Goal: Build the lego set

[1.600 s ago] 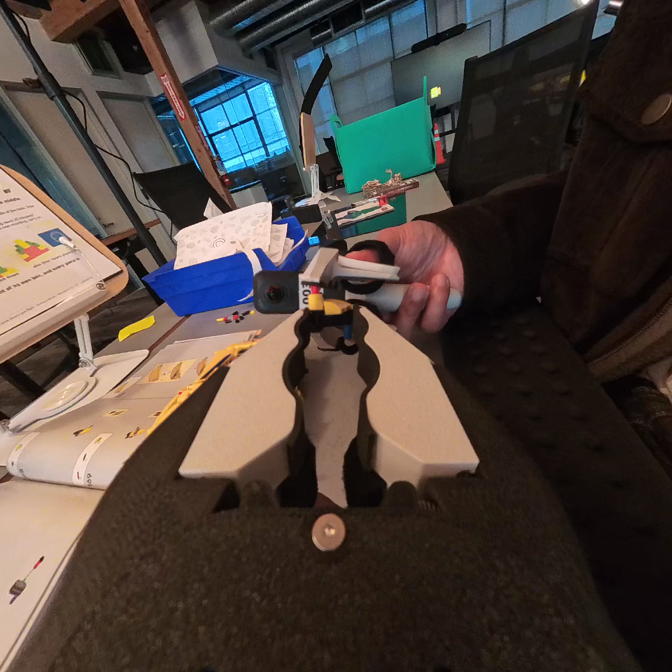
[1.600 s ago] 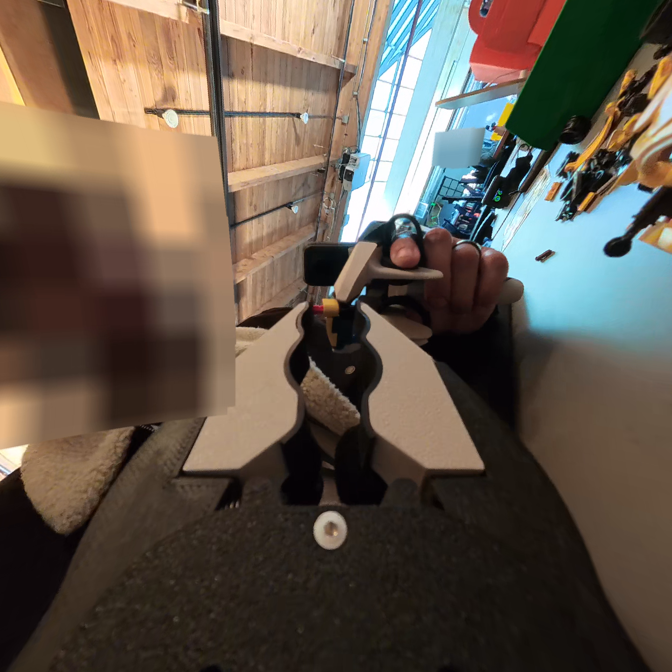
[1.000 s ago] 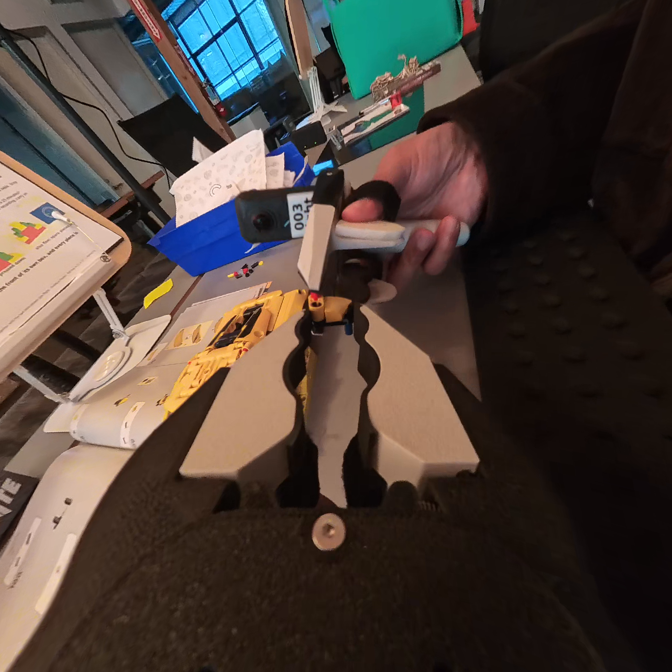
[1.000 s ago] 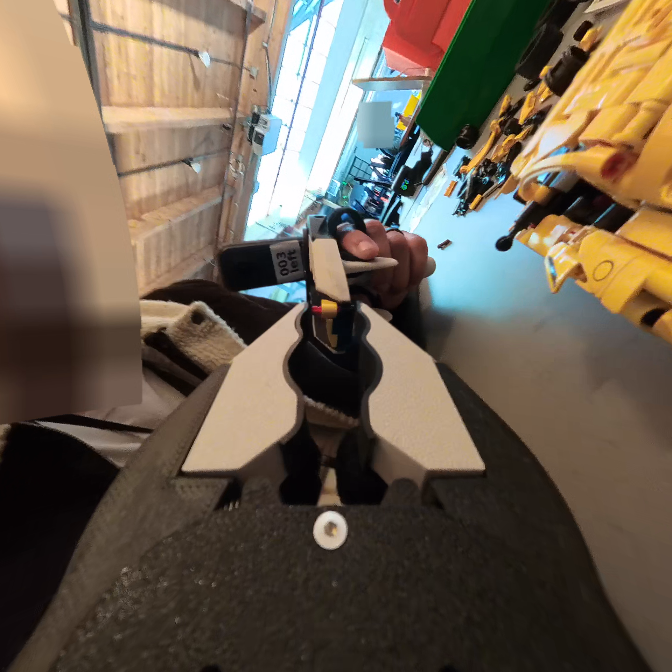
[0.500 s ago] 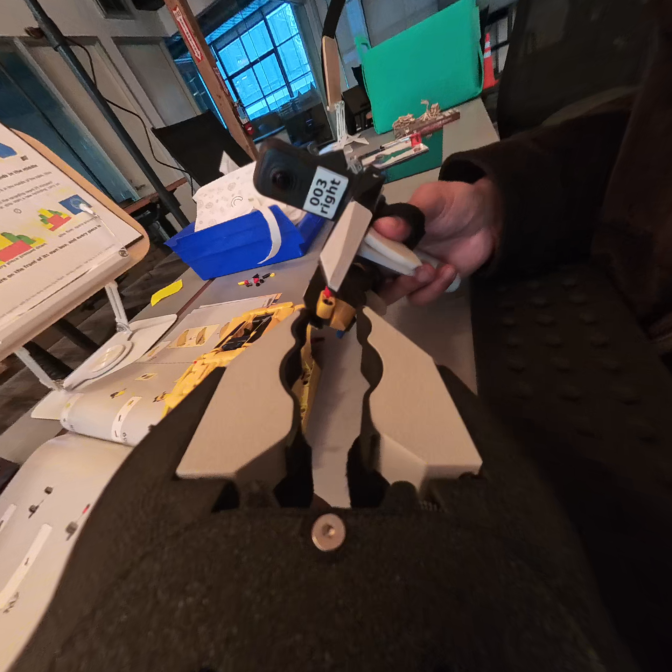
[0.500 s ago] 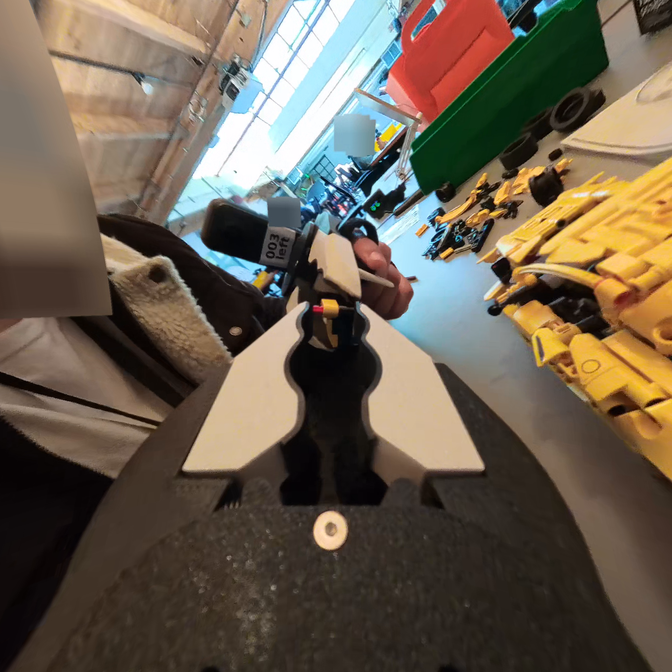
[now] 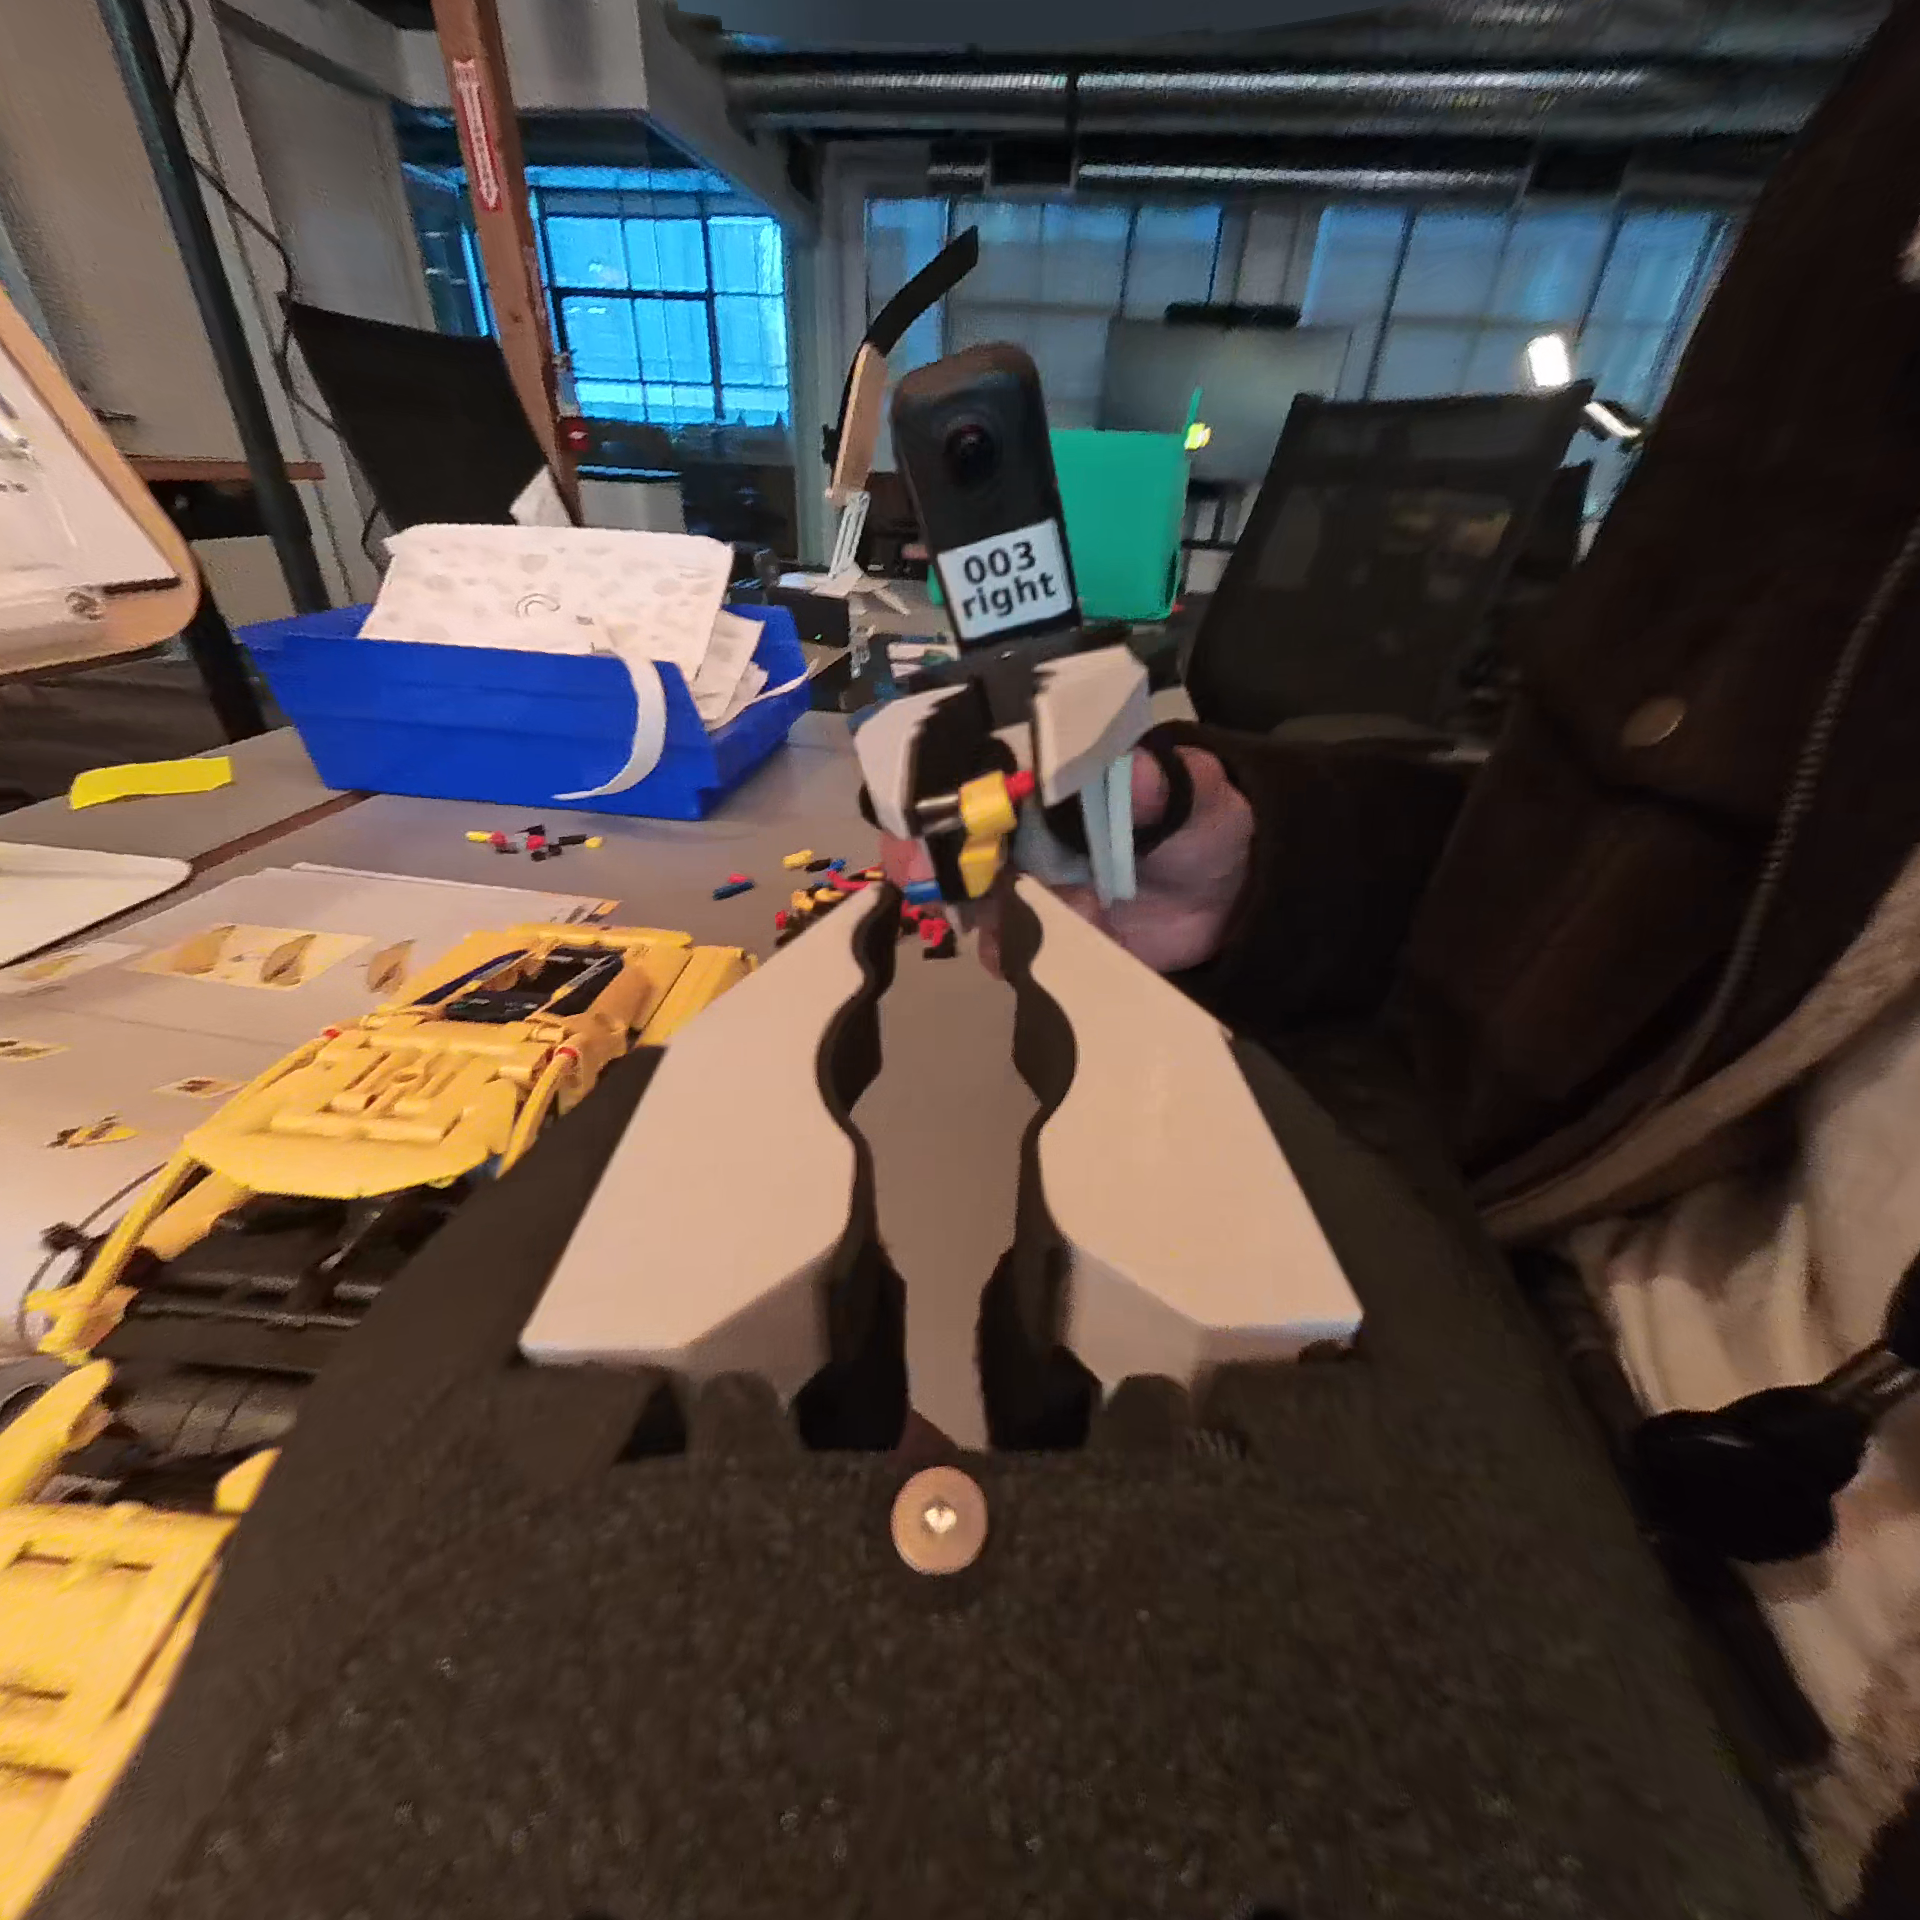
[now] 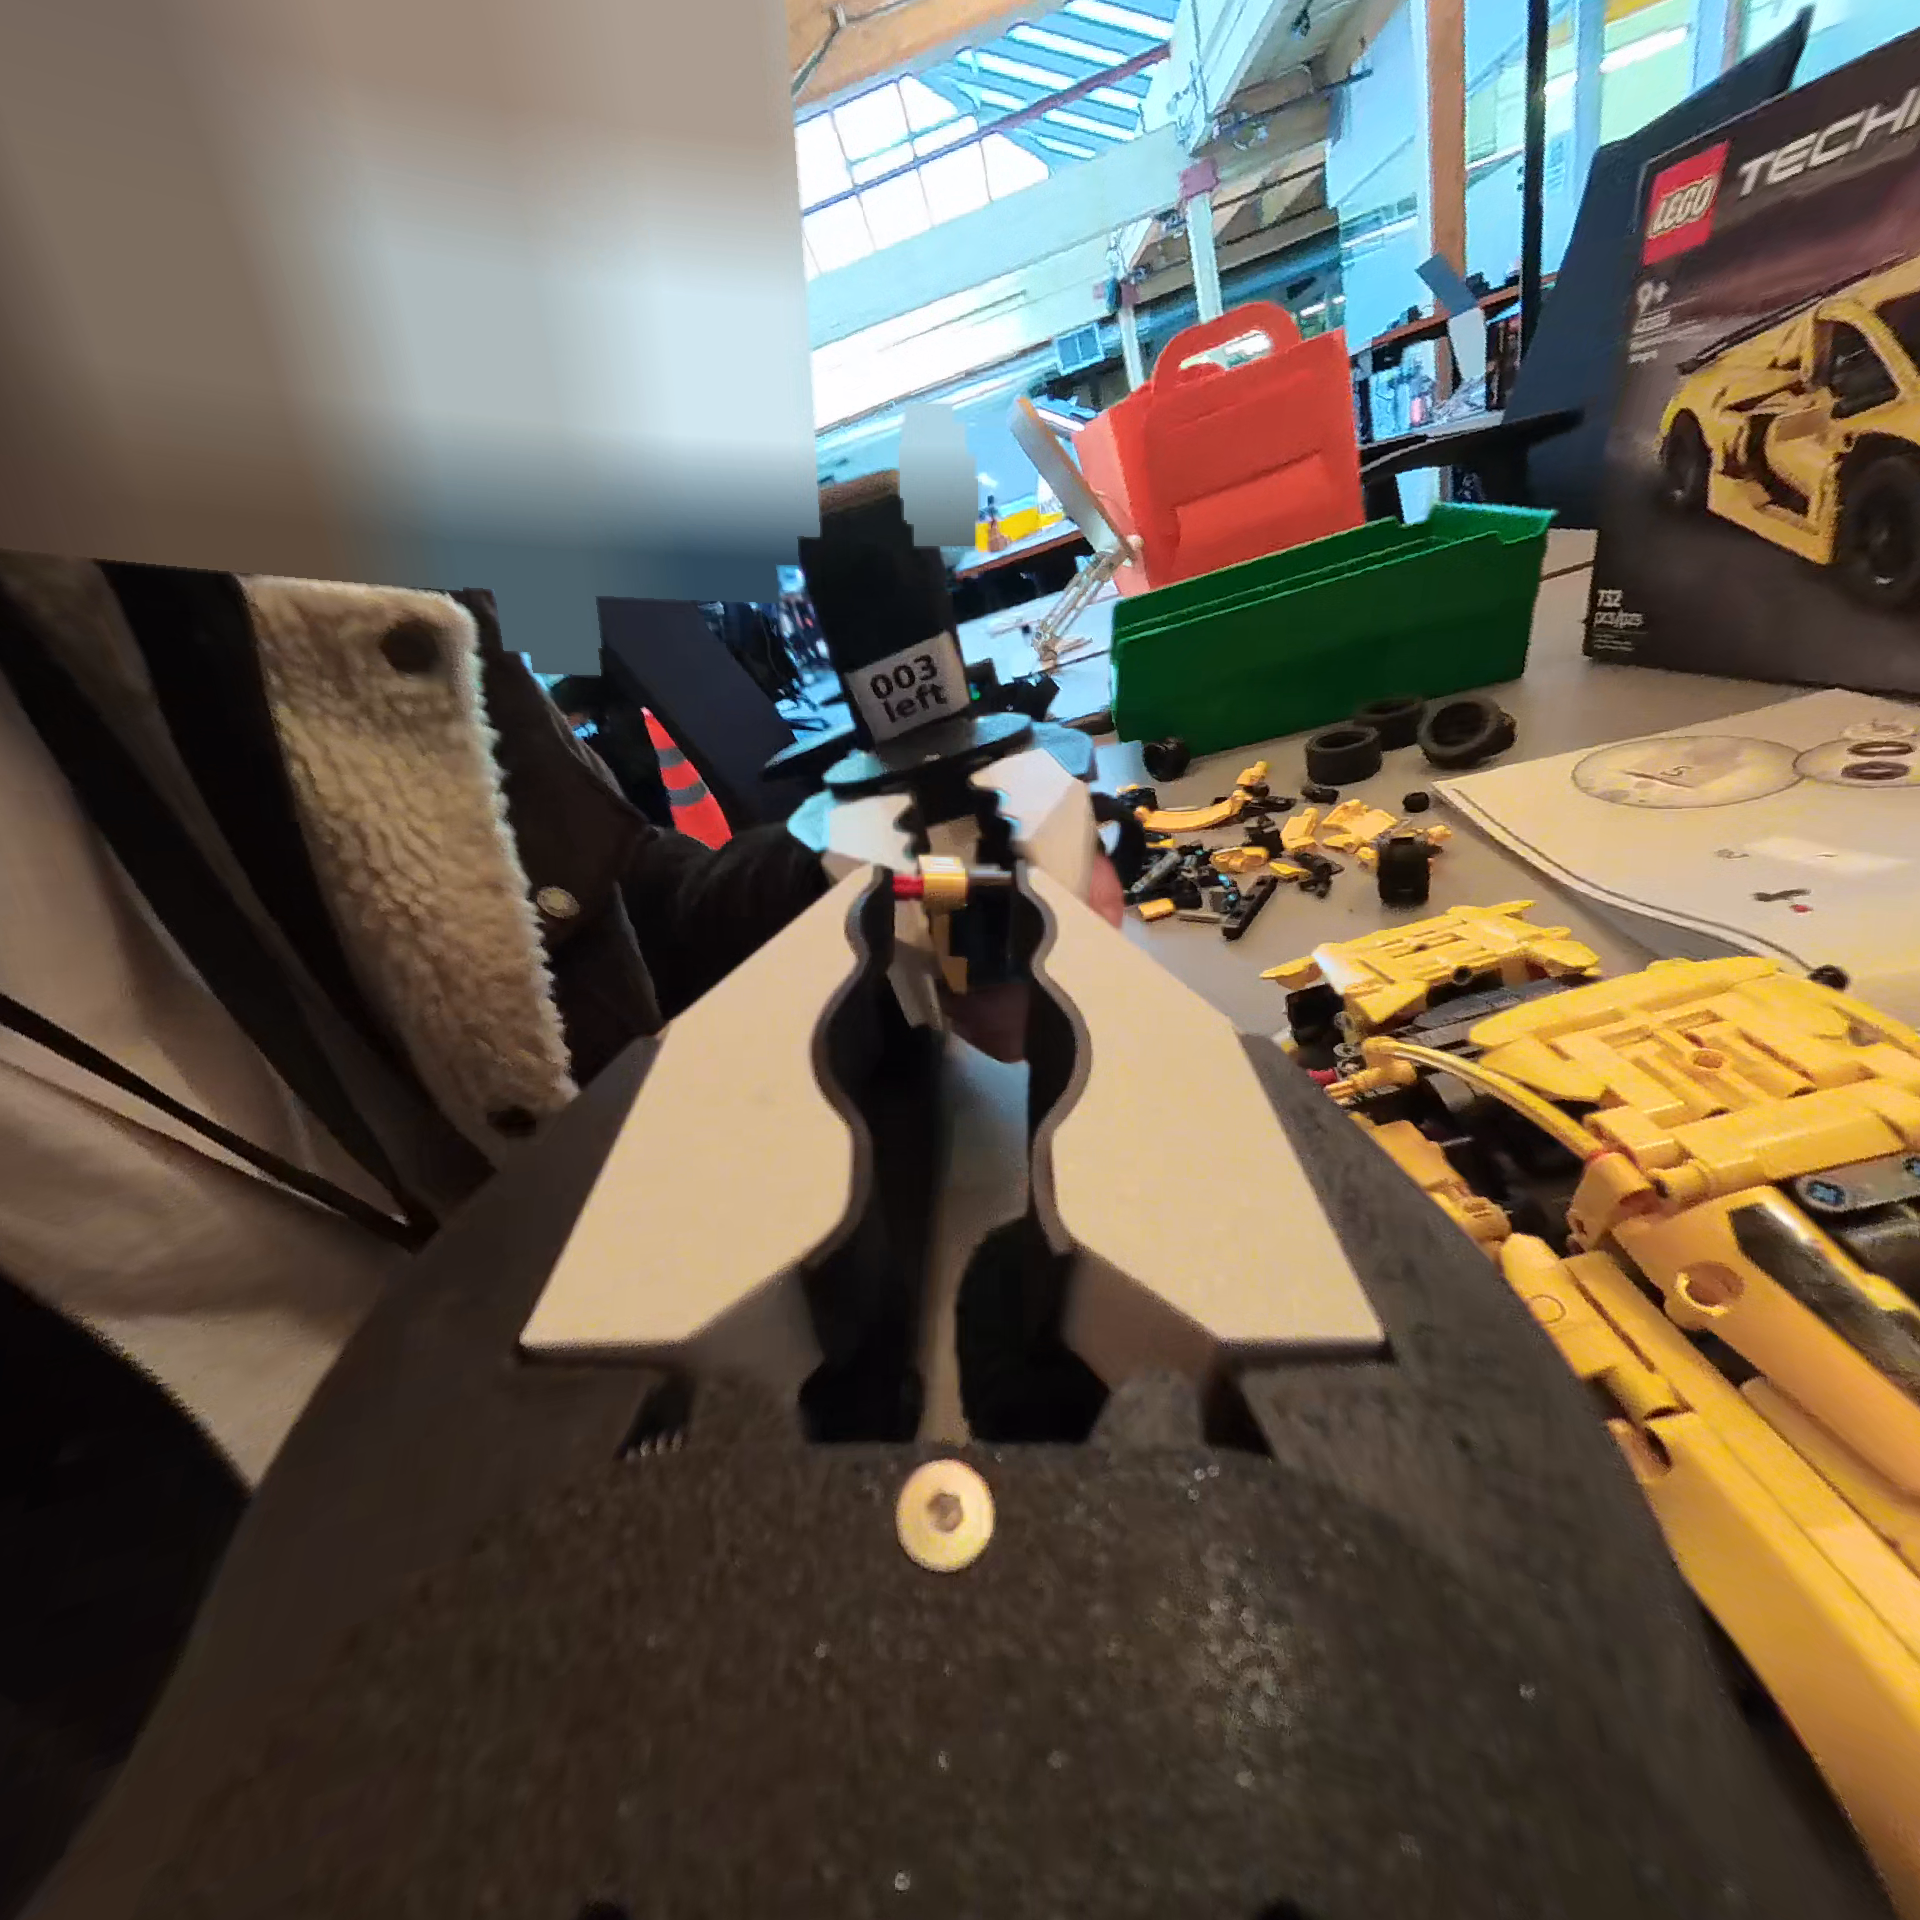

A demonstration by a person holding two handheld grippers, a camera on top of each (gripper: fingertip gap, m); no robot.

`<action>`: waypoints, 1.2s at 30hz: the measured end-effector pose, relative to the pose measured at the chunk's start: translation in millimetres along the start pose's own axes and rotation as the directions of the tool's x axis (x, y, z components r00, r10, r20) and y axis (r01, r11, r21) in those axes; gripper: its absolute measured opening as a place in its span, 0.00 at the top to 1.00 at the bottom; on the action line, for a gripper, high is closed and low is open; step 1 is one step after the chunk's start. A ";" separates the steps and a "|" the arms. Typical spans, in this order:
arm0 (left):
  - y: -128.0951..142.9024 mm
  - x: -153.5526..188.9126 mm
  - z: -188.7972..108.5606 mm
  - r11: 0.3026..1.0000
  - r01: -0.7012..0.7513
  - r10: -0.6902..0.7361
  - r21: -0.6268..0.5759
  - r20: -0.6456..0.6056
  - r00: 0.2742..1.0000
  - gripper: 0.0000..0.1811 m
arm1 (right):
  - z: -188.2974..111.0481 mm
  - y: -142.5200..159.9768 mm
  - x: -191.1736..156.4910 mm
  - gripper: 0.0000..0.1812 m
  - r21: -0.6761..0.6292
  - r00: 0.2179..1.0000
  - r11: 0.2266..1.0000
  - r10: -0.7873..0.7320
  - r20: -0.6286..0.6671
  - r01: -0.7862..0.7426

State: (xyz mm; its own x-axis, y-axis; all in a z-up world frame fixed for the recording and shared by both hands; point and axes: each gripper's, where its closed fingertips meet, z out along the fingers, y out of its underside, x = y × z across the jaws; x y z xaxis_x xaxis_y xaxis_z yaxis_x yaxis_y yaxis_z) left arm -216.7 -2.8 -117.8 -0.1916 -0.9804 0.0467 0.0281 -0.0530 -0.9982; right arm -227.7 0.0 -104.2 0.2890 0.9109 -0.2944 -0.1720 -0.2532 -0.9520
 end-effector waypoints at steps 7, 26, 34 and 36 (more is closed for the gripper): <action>-2.9 7.1 -0.9 1.000 0.015 -0.014 0.020 -0.042 0.999 0.95 | 2.0 4.0 1.5 0.89 -0.020 0.996 0.997 -0.076 -0.036 0.075; -8.5 11.3 -3.0 0.923 0.382 -0.366 0.036 -0.218 0.905 0.85 | -1.0 4.9 4.9 0.89 0.000 0.990 0.991 -0.133 -0.039 0.134; -7.8 0.5 -5.5 0.870 0.492 -0.474 0.040 -0.214 0.854 0.93 | 3.2 8.7 7.1 0.89 -0.076 0.941 0.948 -0.315 -0.126 0.308; -7.3 0.8 -5.3 0.879 0.475 -0.458 0.041 -0.204 0.865 0.94 | 3.7 10.8 8.8 0.88 -0.097 0.934 0.943 -0.330 -0.137 0.319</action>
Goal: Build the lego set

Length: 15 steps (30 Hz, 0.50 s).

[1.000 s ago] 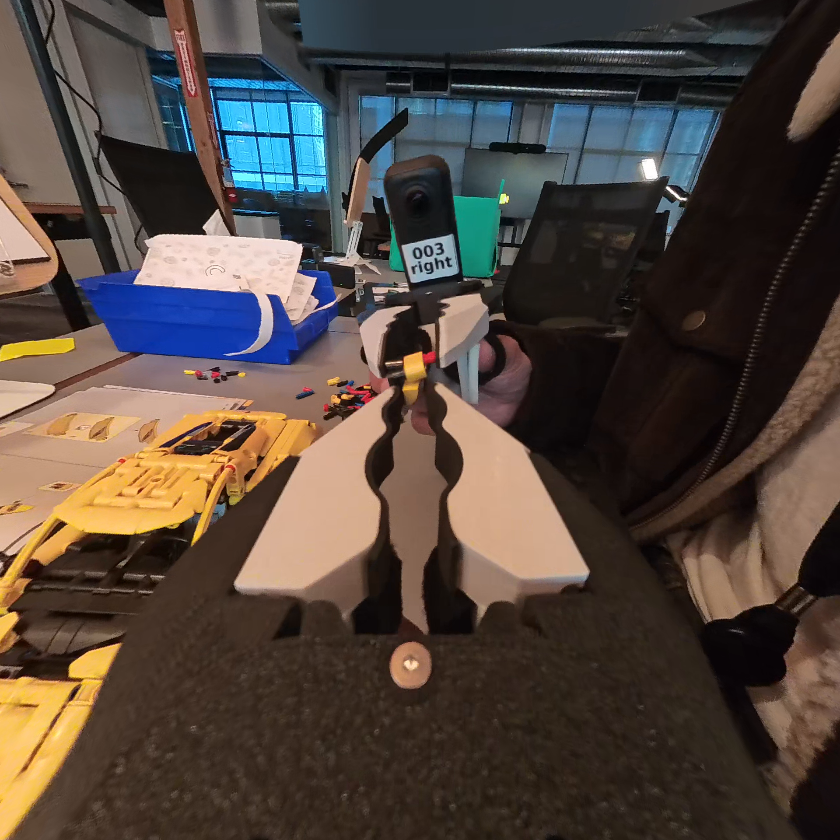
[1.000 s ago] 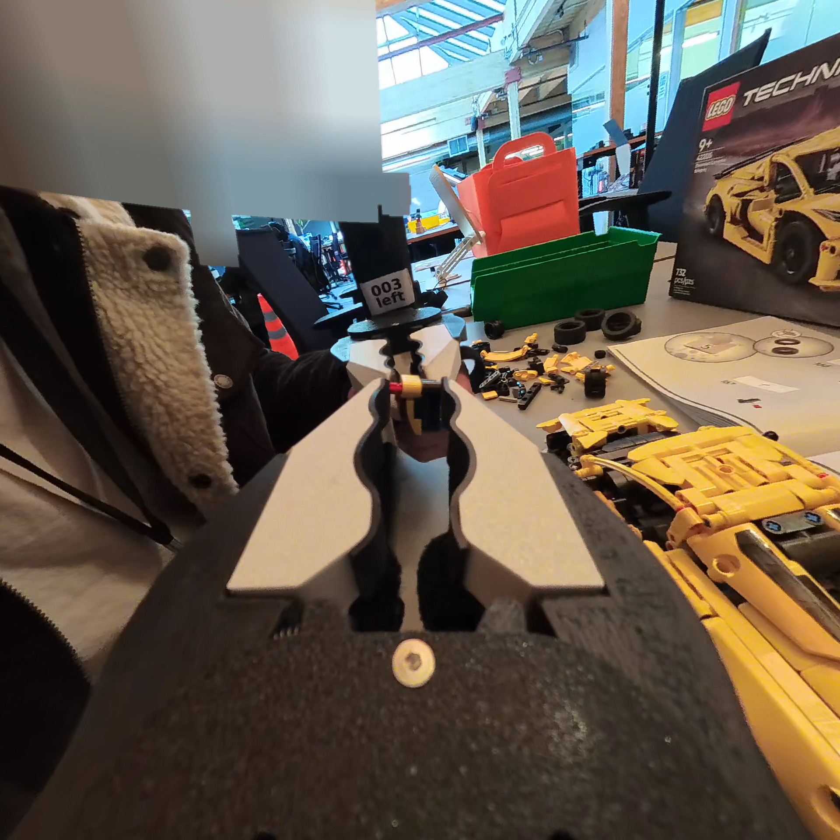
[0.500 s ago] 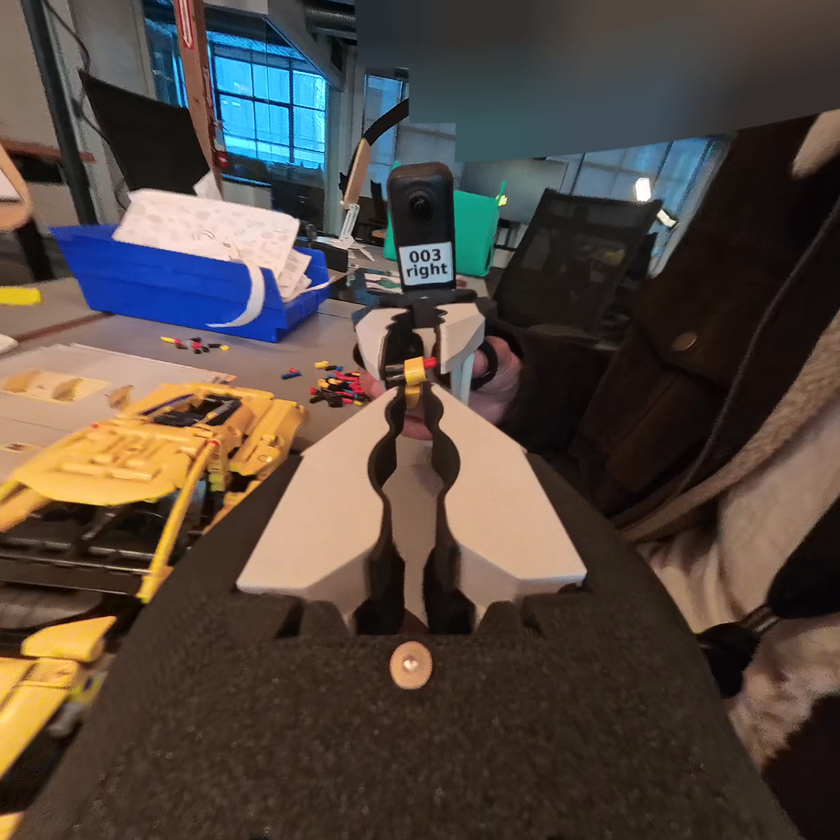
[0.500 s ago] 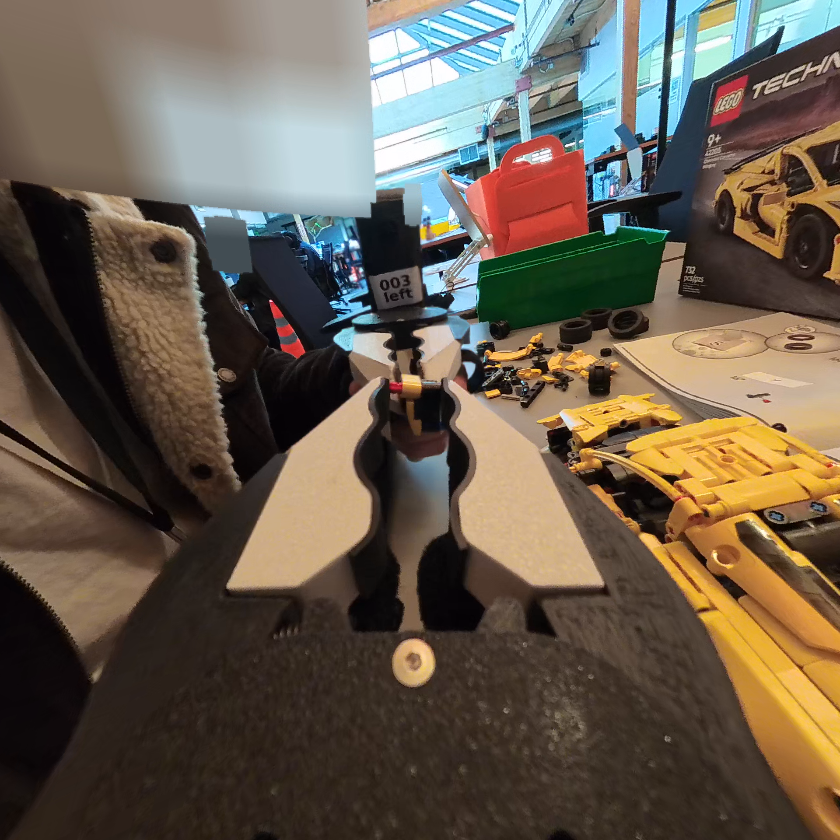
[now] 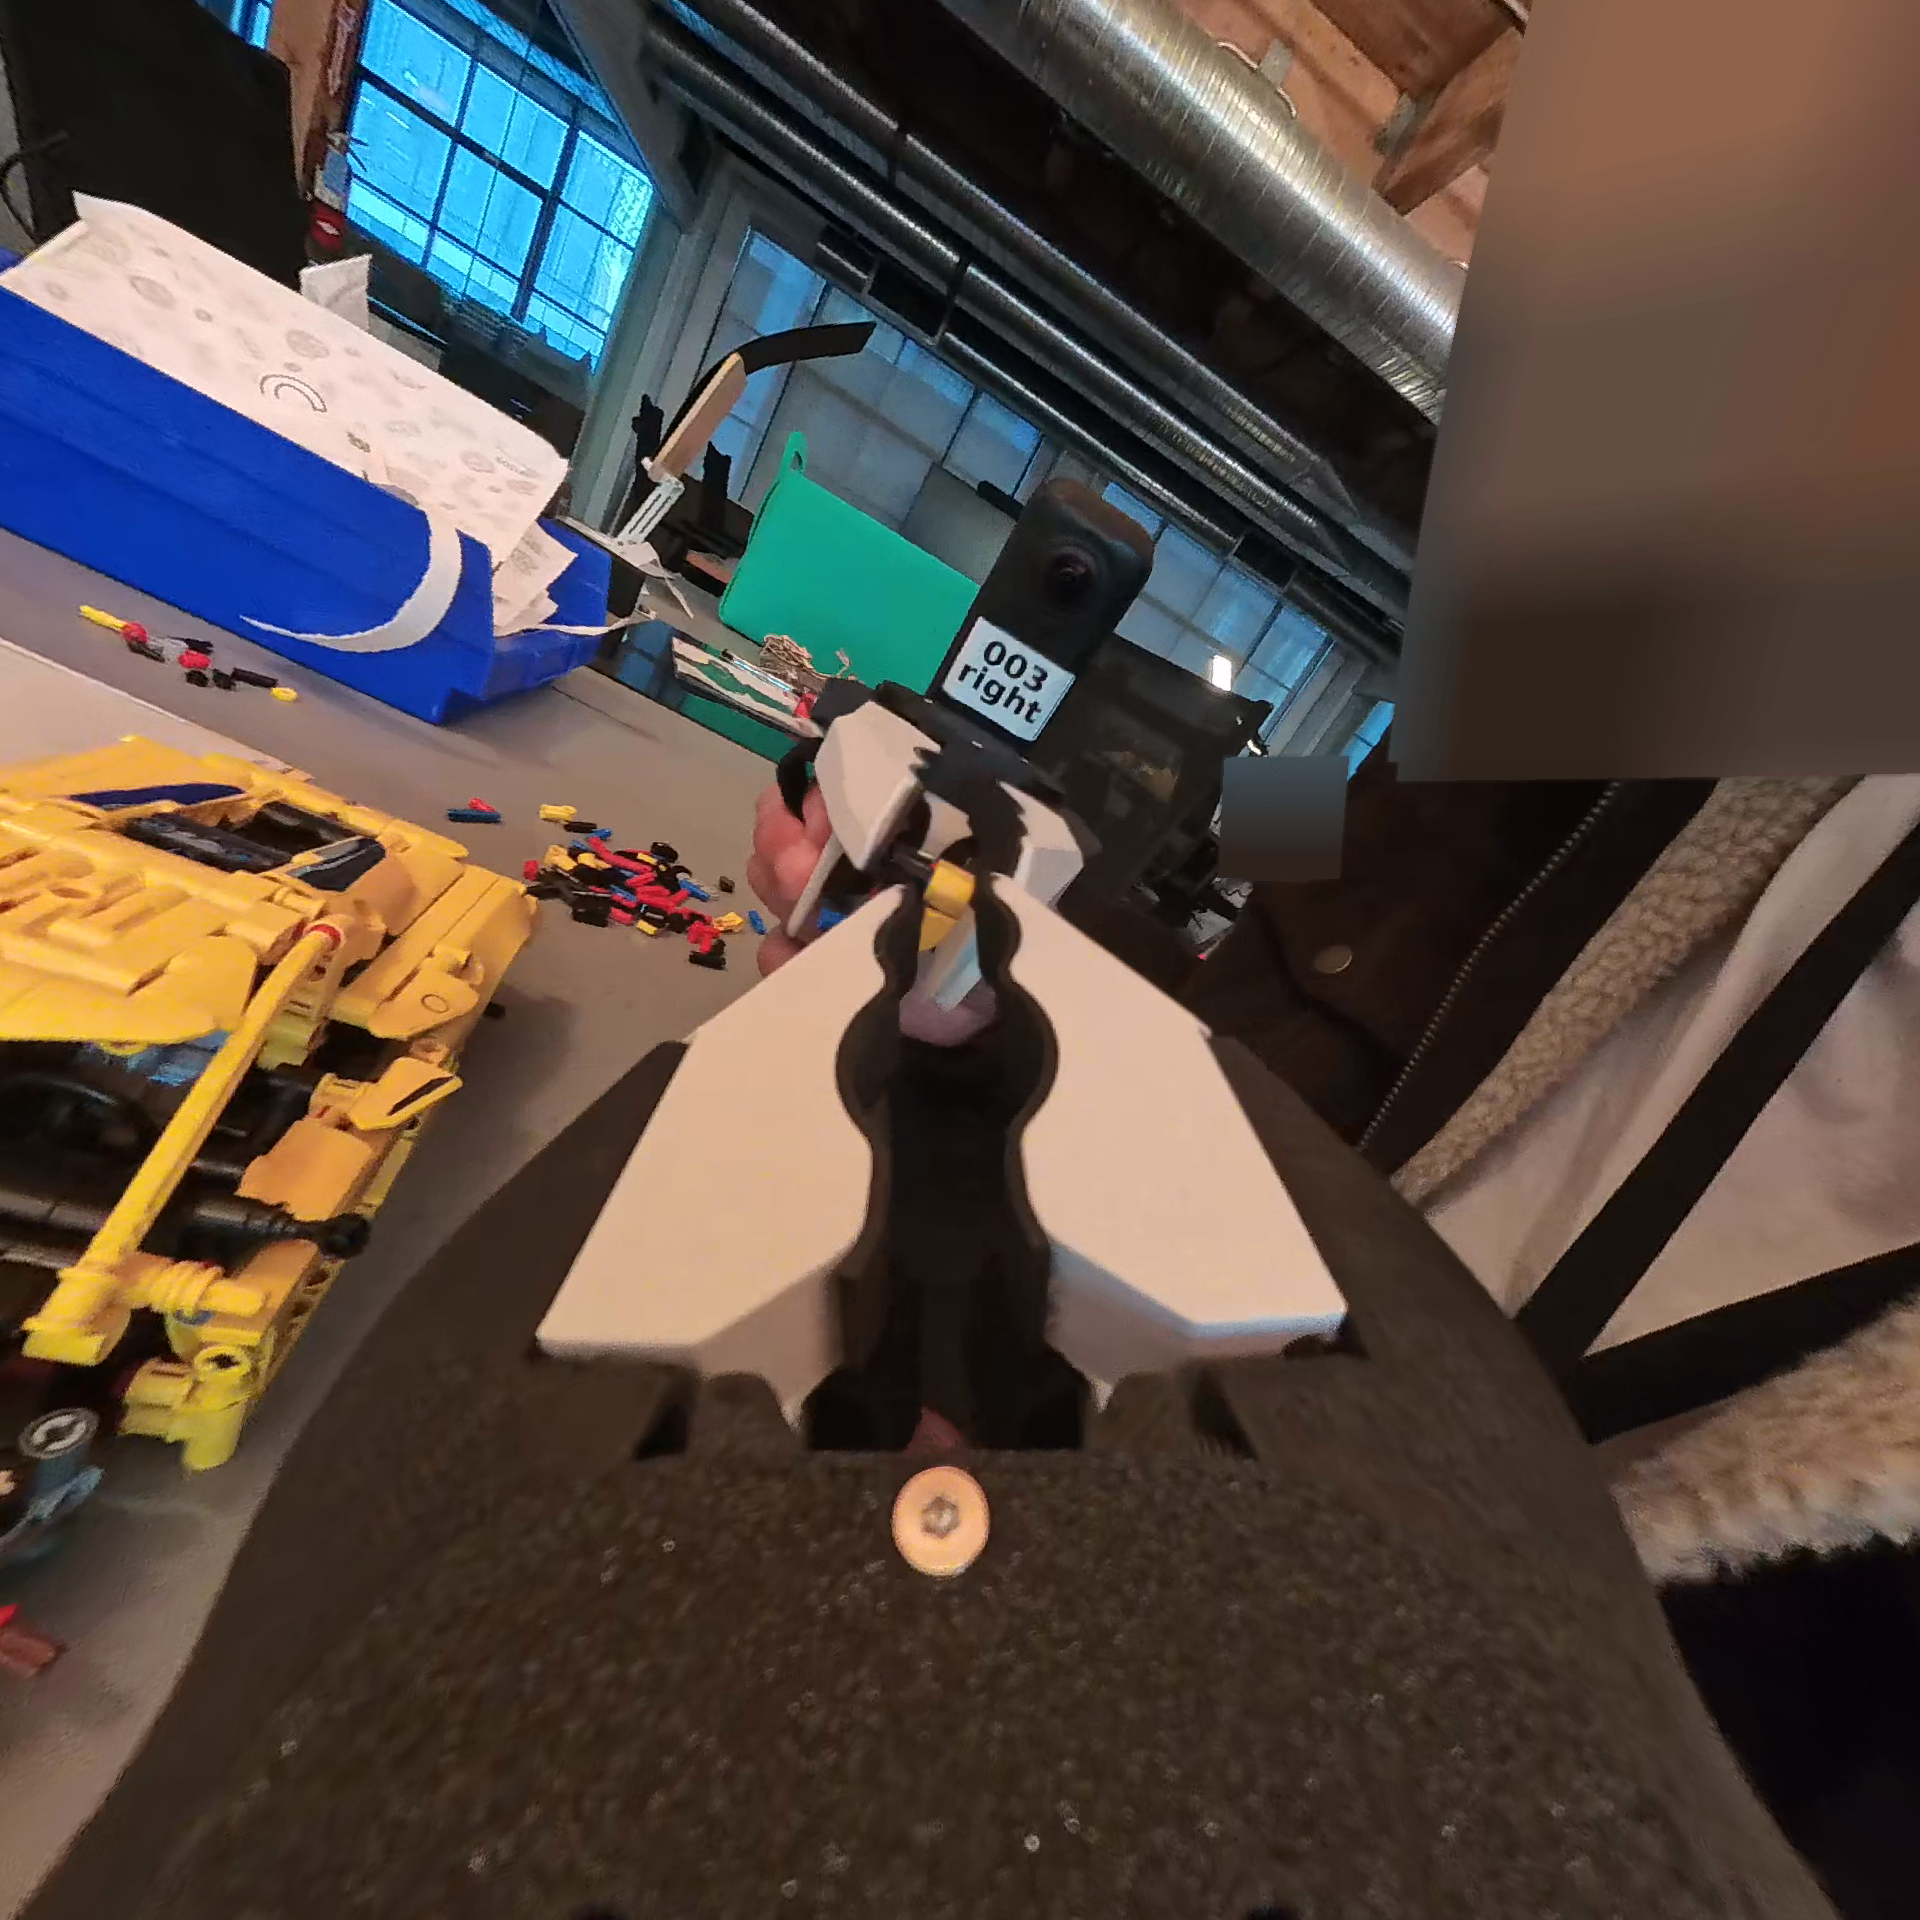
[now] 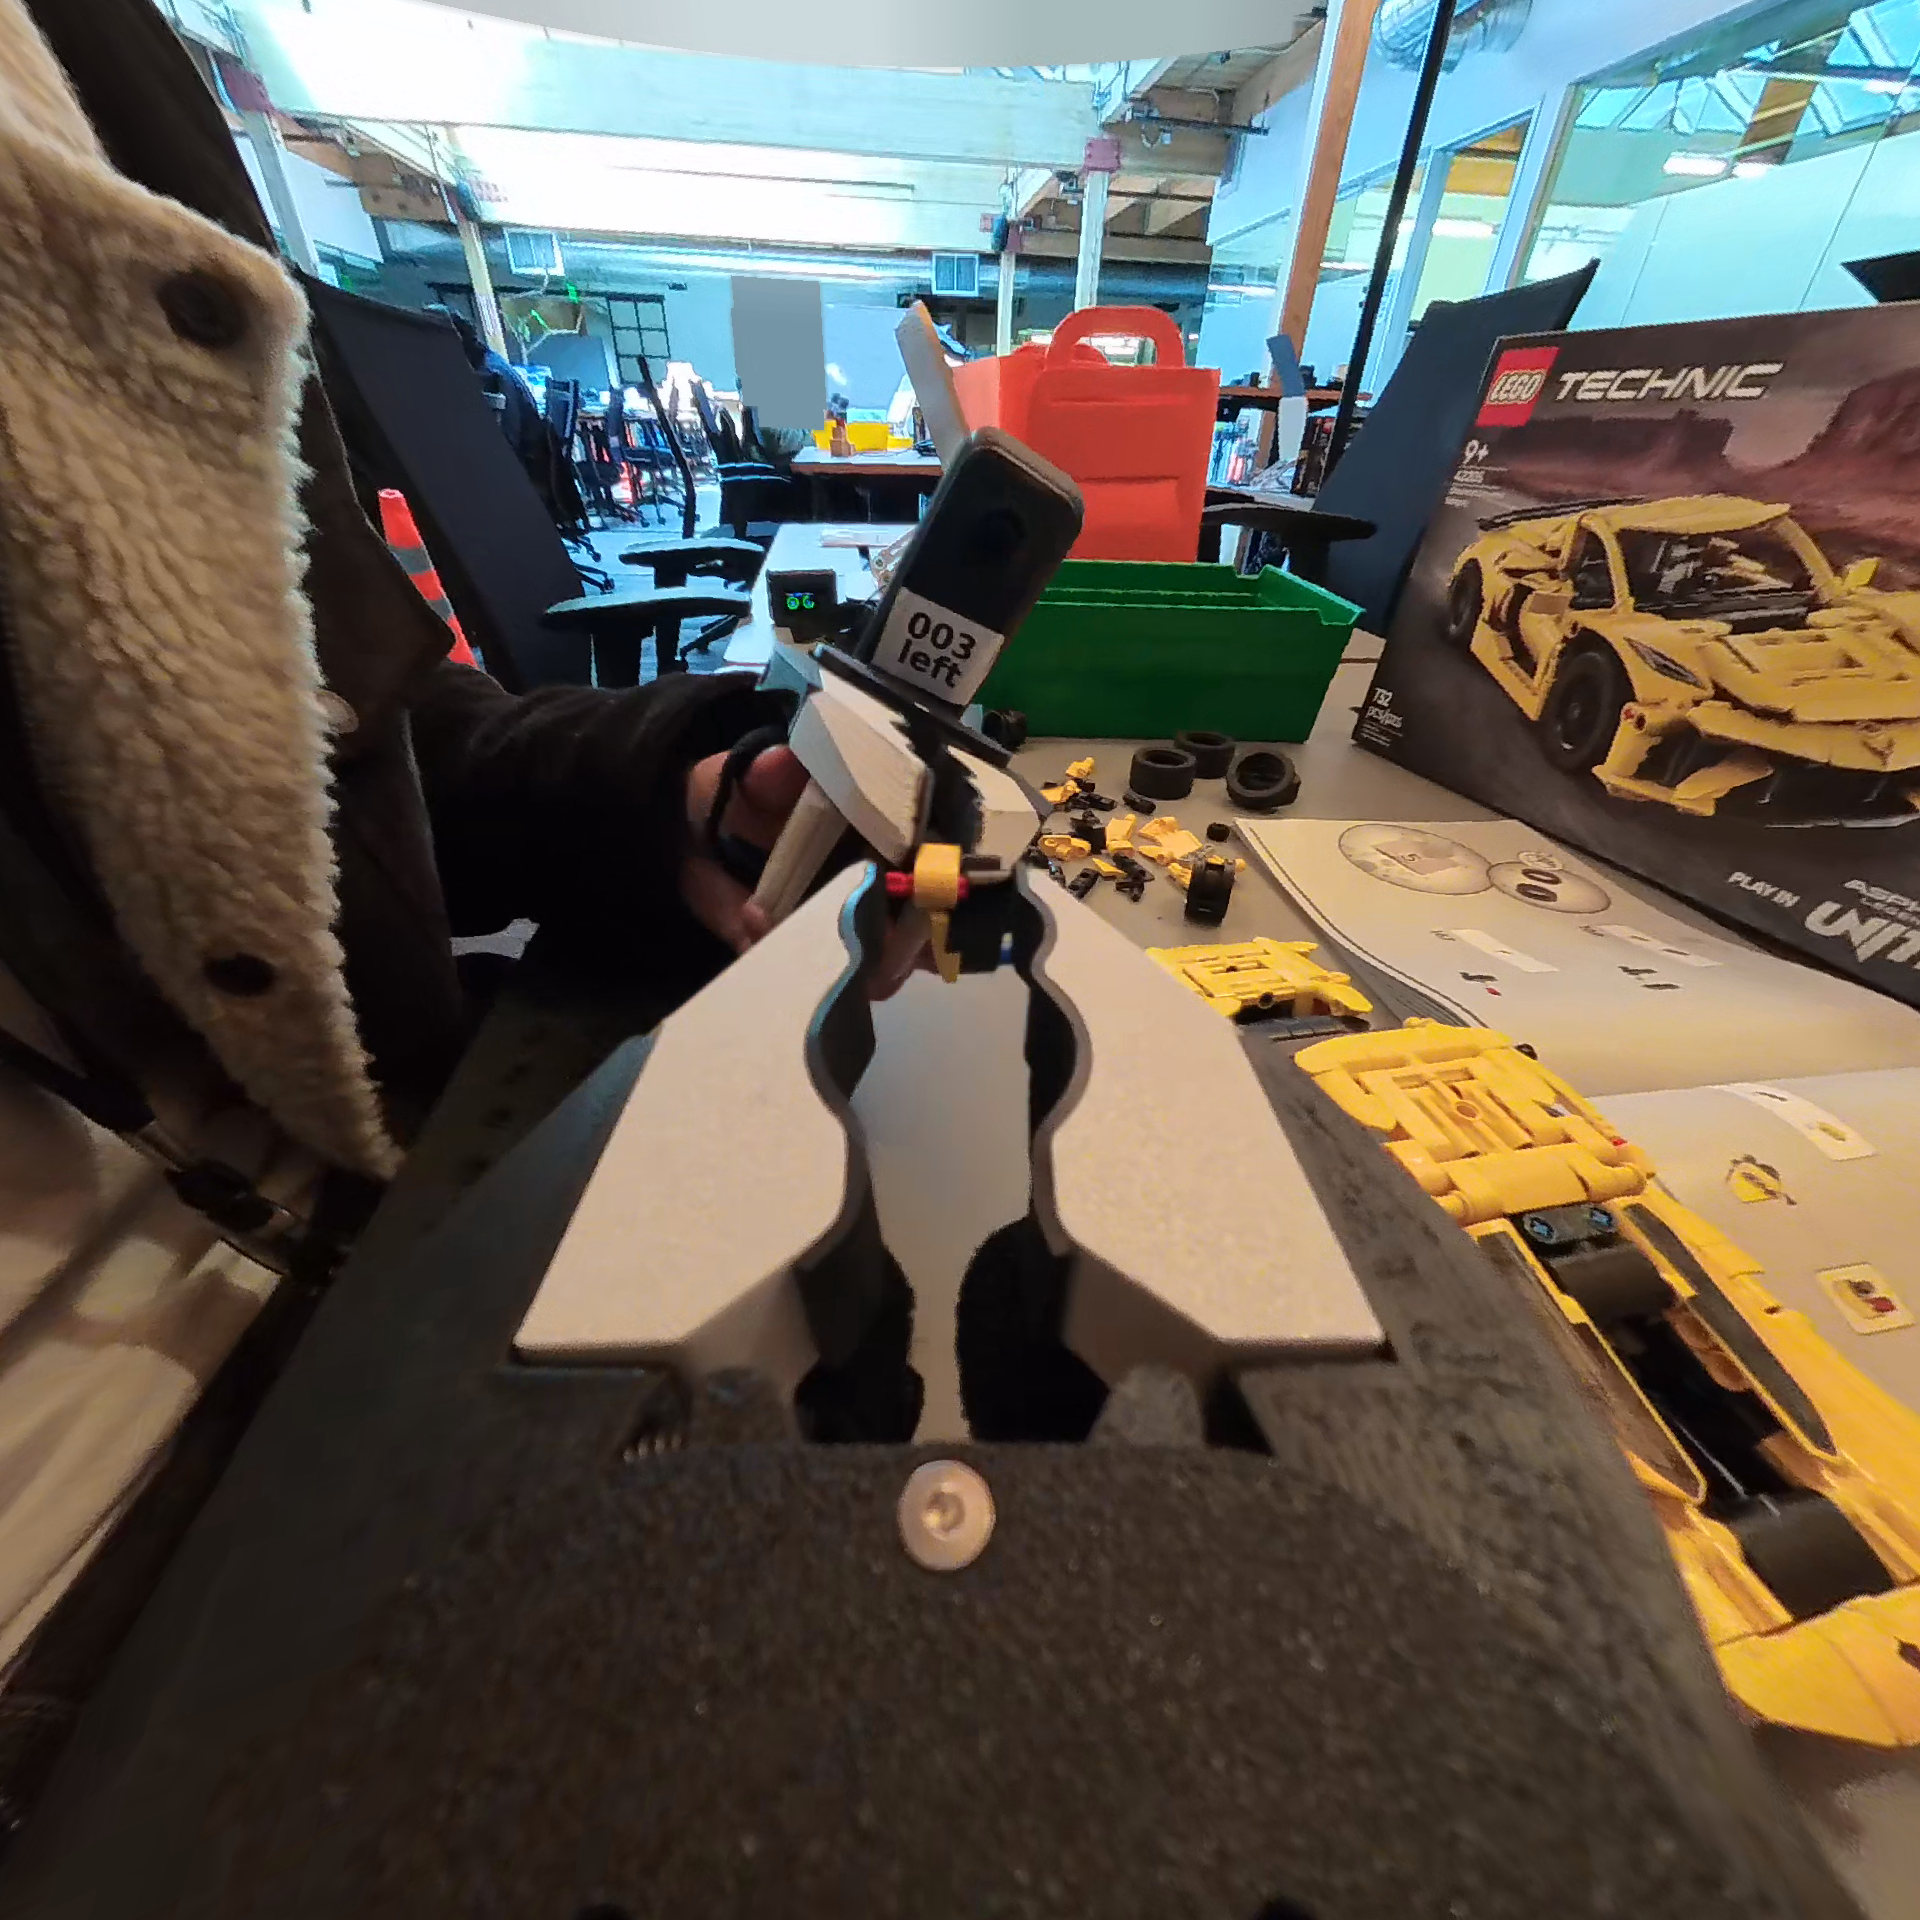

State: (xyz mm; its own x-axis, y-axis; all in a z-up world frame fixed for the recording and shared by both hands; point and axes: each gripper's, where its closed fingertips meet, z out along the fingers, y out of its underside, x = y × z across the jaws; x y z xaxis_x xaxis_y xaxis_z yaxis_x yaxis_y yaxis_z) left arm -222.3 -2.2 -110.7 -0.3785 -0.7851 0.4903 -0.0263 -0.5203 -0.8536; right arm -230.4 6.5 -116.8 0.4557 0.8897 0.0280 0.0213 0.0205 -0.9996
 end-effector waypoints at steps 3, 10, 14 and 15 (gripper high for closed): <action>0.2 0.3 -0.2 1.000 -0.025 0.025 -0.004 0.009 1.000 0.95 | 0.4 0.2 -0.3 0.88 -0.002 1.000 1.000 -0.019 -0.008 0.019; 2.0 -1.9 -0.1 1.000 0.012 -0.012 -0.009 -0.004 1.000 0.93 | -1.8 1.4 -1.8 0.89 -0.007 0.997 0.998 0.059 0.043 -0.059; 2.8 -2.7 -0.3 1.000 0.013 -0.013 -0.014 0.002 1.000 0.93 | -1.4 3.1 -0.6 0.89 -0.015 0.999 0.999 0.038 0.027 -0.038; 3.1 -3.0 -0.5 1.000 0.019 -0.019 -0.017 0.003 1.000 0.93 | -1.1 3.7 -0.6 0.89 -0.018 1.000 1.000 0.022 0.019 -0.022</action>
State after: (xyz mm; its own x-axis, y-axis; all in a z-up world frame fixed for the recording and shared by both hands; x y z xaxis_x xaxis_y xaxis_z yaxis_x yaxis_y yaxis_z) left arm -221.7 -1.3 -114.9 -0.3754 -0.7762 0.5066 -0.0489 -0.5292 -0.8471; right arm -229.7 5.6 -120.5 0.4395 0.8982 0.0058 0.0277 -0.0071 -0.9996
